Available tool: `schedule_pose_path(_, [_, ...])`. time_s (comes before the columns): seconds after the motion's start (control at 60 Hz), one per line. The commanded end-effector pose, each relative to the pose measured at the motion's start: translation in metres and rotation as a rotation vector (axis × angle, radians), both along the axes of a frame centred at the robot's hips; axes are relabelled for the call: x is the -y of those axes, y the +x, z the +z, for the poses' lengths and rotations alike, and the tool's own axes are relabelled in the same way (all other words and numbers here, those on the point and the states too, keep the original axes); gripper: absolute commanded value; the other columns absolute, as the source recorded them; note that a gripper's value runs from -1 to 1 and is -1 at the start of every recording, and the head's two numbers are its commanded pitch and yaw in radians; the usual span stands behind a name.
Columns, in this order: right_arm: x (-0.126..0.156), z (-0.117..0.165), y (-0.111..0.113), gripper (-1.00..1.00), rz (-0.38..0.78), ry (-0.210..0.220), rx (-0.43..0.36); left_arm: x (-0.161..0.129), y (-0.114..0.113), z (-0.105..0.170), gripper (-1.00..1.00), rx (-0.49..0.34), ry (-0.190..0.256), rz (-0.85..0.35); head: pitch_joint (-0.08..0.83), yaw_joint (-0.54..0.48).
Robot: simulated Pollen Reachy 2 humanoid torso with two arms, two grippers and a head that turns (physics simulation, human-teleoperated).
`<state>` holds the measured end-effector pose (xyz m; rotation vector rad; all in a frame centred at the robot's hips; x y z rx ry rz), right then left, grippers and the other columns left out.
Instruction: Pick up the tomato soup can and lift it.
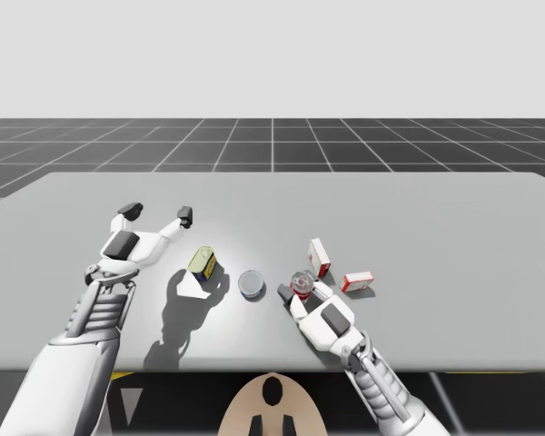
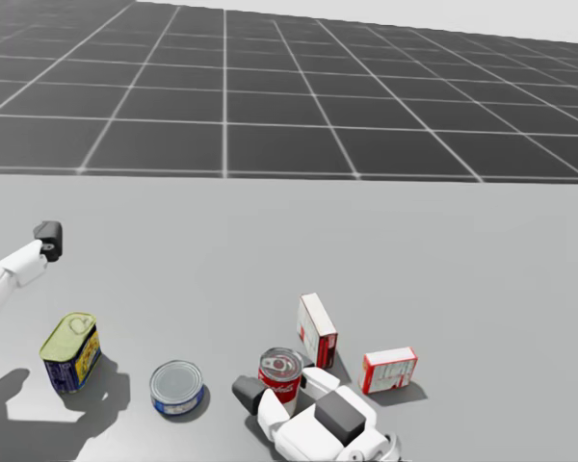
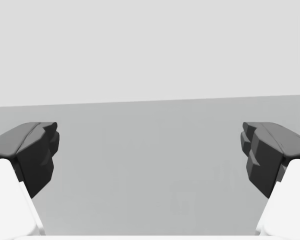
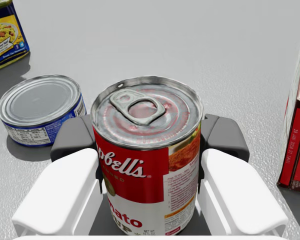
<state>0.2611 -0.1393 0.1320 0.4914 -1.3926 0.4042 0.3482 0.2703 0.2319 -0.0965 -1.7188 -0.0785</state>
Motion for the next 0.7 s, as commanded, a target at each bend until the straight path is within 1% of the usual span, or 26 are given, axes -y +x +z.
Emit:
schedule_pose_path(0.017, [-0.016, -0.002, -0.005, 1.0, 0.023, 0.055, -0.021, 0.0, 0.001, 0.0, -1.0, -0.002, 0.001, -0.002, 0.377, -0.14])
schedule_pose_path(0.15, [-0.018, 0.006, -0.008, 1.0, 0.027, 0.066, -0.011, 0.0, 0.001, -0.001, -1.0, 0.001, 0.008, 0.002, 0.373, -0.14])
schedule_pose_path(0.217, [-0.018, 0.016, -0.01, 1.0, 0.031, 0.07, 0.006, 0.0, 0.002, -0.001, -1.0, 0.005, 0.01, 0.004, 0.377, -0.14])
schedule_pose_path(0.283, [-0.019, 0.032, -0.011, 1.0, 0.036, 0.075, 0.039, 0.0, 0.002, -0.001, -1.0, 0.005, 0.013, 0.004, 0.377, -0.14])
schedule_pose_path(0.3, [-0.019, 0.041, -0.011, 1.0, 0.038, 0.077, 0.058, 0.0, 0.002, -0.001, -1.0, 0.004, 0.014, 0.004, 0.375, -0.14])
schedule_pose_path(0.35, [-0.02, 0.051, -0.012, 1.0, 0.041, 0.081, 0.079, 0.0, 0.002, -0.001, -1.0, 0.004, 0.014, 0.004, 0.374, -0.14])
schedule_pose_path(0.367, [-0.02, 0.061, -0.013, 1.0, 0.04, 0.087, 0.099, 0.0, 0.002, -0.001, -1.0, 0.004, 0.014, 0.005, 0.371, -0.14])
schedule_pose_path(0.417, [-0.02, 0.071, -0.014, 1.0, 0.04, 0.092, 0.118, 0.0, 0.002, -0.001, -1.0, 0.005, 0.014, 0.005, 0.369, -0.14])
schedule_pose_path(0.433, [-0.021, 0.08, -0.016, 1.0, 0.04, 0.097, 0.141, -0.001, 0.002, -0.001, -1.0, 0.007, 0.013, 0.006, 0.367, -0.14])
schedule_pose_path(0.45, [-0.021, 0.08, -0.016, 1.0, 0.04, 0.097, 0.141, -0.001, 0.002, -0.001, -1.0, 0.007, 0.013, 0.006, 0.367, -0.14])
schedule_pose_path(0.483, [-0.022, 0.096, -0.02, 1.0, 0.044, 0.105, 0.179, -0.001, 0.002, 0.0, -1.0, 0.007, 0.013, 0.006, 0.364, -0.15])
schedule_pose_path(0.533, [-0.023, 0.105, -0.023, 1.0, 0.048, 0.108, 0.2, -0.001, 0.002, 0.0, -1.0, 0.008, 0.014, 0.007, 0.362, -0.15])
schedule_pose_path(0.55, [-0.023, 0.114, -0.026, 1.0, 0.052, 0.11, 0.222, -0.001, 0.002, 0.0, -1.0, 0.009, 0.015, 0.007, 0.36, -0.15])
schedule_pose_path(0.6, [-0.023, 0.128, -0.031, 1.0, 0.057, 0.114, 0.257, -0.001, 0.002, 0.0, -1.0, 0.01, 0.016, 0.006, 0.357, -0.15])
schedule_pose_path(0.633, [-0.023, 0.134, -0.033, 1.0, 0.058, 0.116, 0.271, -0.001, 0.002, 0.0, -1.0, 0.01, 0.016, 0.007, 0.355, -0.15])
schedule_pose_path(0.7, [-0.022, 0.151, -0.04, 1.0, 0.044, 0.094, 0.35, -0.002, 0.002, 0.001, -1.0, 0.012, 0.014, 0.007, 0.351, -0.15])
